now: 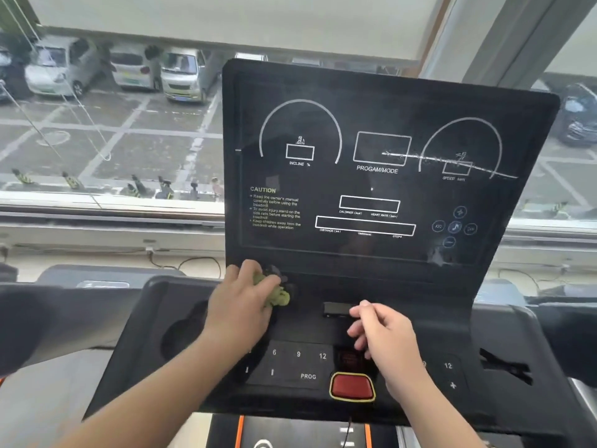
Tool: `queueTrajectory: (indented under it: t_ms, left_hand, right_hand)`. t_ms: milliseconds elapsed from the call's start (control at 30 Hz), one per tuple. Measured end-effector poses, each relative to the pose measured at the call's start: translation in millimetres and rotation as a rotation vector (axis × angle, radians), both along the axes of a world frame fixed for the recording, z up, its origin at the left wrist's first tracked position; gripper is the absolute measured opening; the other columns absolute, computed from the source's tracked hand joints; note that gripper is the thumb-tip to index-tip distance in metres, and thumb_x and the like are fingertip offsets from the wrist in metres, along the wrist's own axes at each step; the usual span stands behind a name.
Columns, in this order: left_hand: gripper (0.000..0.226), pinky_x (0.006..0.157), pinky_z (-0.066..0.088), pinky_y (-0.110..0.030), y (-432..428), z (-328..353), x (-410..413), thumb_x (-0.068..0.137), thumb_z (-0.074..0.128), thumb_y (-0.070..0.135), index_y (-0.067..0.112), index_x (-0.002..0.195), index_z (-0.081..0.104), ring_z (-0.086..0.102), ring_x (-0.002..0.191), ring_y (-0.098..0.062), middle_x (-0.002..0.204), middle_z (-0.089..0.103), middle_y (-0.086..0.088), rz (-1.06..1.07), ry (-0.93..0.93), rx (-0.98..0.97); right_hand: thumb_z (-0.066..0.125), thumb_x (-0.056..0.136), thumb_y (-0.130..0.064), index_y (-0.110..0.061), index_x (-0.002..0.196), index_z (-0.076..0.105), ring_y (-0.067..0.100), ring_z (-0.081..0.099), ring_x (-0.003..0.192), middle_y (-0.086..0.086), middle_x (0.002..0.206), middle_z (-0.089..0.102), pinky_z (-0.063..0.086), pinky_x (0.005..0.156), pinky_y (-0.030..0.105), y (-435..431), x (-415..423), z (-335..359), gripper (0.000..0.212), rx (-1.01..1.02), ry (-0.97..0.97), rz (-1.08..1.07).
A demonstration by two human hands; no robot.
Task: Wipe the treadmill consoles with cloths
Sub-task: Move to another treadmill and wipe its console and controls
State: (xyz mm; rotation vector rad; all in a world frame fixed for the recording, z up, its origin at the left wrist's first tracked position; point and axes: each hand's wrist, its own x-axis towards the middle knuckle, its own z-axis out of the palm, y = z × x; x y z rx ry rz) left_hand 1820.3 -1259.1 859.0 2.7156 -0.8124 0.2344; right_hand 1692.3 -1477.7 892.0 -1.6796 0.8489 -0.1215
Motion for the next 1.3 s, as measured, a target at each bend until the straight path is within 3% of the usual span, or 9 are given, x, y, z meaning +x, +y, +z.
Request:
queueTrajectory:
  t_ms: [133, 300, 600, 733, 833, 967, 1067, 1167, 1300]
  left_hand:
    - [0.049, 0.055, 0.053, -0.036, -29, -24, -39, 0.071, 0.076, 0.033, 0.04, 0.118, 0.061, 0.053, 0.097, -0.028, 0.113, 0.049, 0.002, 0.023, 0.181, -0.096]
    - [0.053, 0.086, 0.051, -0.032, -25, -17, -55, 0.081, 0.059, 0.056, 0.047, 0.133, 0.055, 0.048, 0.114, -0.014, 0.118, 0.042, 0.011, -0.042, 0.422, 0.025]
    - [0.042, 0.088, 0.052, -0.026, -4, 10, -93, 0.07, 0.068, 0.055, 0.046, 0.111, 0.068, 0.06, 0.094, -0.006, 0.101, 0.052, 0.013, -0.217, 0.789, -0.02]
    - [0.045, 0.088, 0.054, -0.032, 21, 8, -55, 0.069, 0.066, 0.065, 0.053, 0.112, 0.065, 0.06, 0.095, -0.004, 0.103, 0.052, 0.016, 0.076, 0.576, -0.237]
    - [0.047, 0.087, 0.054, -0.041, 24, -11, -45, 0.082, 0.068, 0.059, 0.048, 0.127, 0.058, 0.053, 0.109, -0.023, 0.119, 0.048, 0.009, 0.285, 0.327, -0.126]
    - [0.041, 0.063, 0.051, -0.041, 17, -31, -79, 0.073, 0.07, 0.05, 0.035, 0.11, 0.067, 0.056, 0.086, -0.033, 0.106, 0.056, -0.002, 0.227, 0.154, -0.031]
    - [0.04, 0.067, 0.052, -0.035, 12, -28, -106, 0.072, 0.059, 0.057, 0.039, 0.106, 0.067, 0.057, 0.089, -0.024, 0.1, 0.052, 0.007, 0.128, 0.251, -0.008]
    - [0.043, 0.077, 0.048, -0.029, 14, -15, -106, 0.076, 0.053, 0.063, 0.047, 0.115, 0.062, 0.058, 0.099, -0.008, 0.101, 0.048, 0.016, 0.202, 0.473, -0.095]
    - [0.039, 0.075, 0.047, -0.031, 2, -3, -89, 0.087, 0.059, 0.06, 0.045, 0.123, 0.058, 0.058, 0.102, -0.013, 0.107, 0.047, 0.015, 0.352, 0.438, -0.174]
  right_hand:
    - [0.053, 0.108, -0.023, -0.013, 0.086, 0.077, 0.016, 0.058, 0.055, 0.006, 0.067, 0.072, 0.045, 0.054, 0.031, 5, -7, -2, 0.033, 0.036, 0.013, -0.041]
    - [0.054, 0.108, -0.024, -0.012, 0.088, 0.077, 0.016, 0.058, 0.056, 0.009, 0.069, 0.073, 0.044, 0.056, 0.029, 2, -20, -2, 0.033, 0.038, 0.015, -0.014]
    - [0.054, 0.108, -0.024, -0.012, 0.088, 0.077, 0.015, 0.051, 0.05, 0.009, 0.068, 0.072, 0.039, 0.05, 0.026, 7, -26, -9, 0.032, 0.05, 0.033, 0.047]
    - [0.054, 0.108, -0.026, -0.015, 0.088, 0.076, 0.014, 0.053, 0.052, 0.007, 0.069, 0.073, 0.044, 0.059, 0.031, 9, -30, -8, 0.032, 0.006, 0.032, 0.11]
    - [0.054, 0.106, -0.028, -0.021, 0.089, 0.076, 0.011, 0.059, 0.057, 0.002, 0.074, 0.074, 0.048, 0.063, 0.031, 16, -29, -7, 0.029, -0.05, 0.04, 0.195]
    - [0.062, 0.102, -0.023, -0.028, 0.089, 0.075, 0.018, 0.065, 0.065, 0.0, 0.075, 0.072, 0.056, 0.069, 0.028, 30, -24, -9, 0.019, -0.121, 0.0, 0.301]
    - [0.06, 0.099, -0.009, -0.031, 0.092, 0.074, 0.009, 0.057, 0.058, -0.002, 0.077, 0.072, 0.051, 0.061, 0.023, 40, -29, -15, 0.027, -0.133, -0.01, 0.412]
    - [0.053, 0.09, 0.008, -0.032, 0.09, 0.074, 0.004, 0.063, 0.07, -0.012, 0.089, 0.073, 0.049, 0.072, 0.019, 41, -39, -24, 0.045, -0.237, -0.01, 0.468]
    - [0.058, 0.095, 0.001, -0.033, 0.096, 0.073, 0.01, 0.069, 0.078, -0.007, 0.09, 0.074, 0.058, 0.08, 0.032, 34, -44, -24, 0.037, -0.195, -0.033, 0.349]
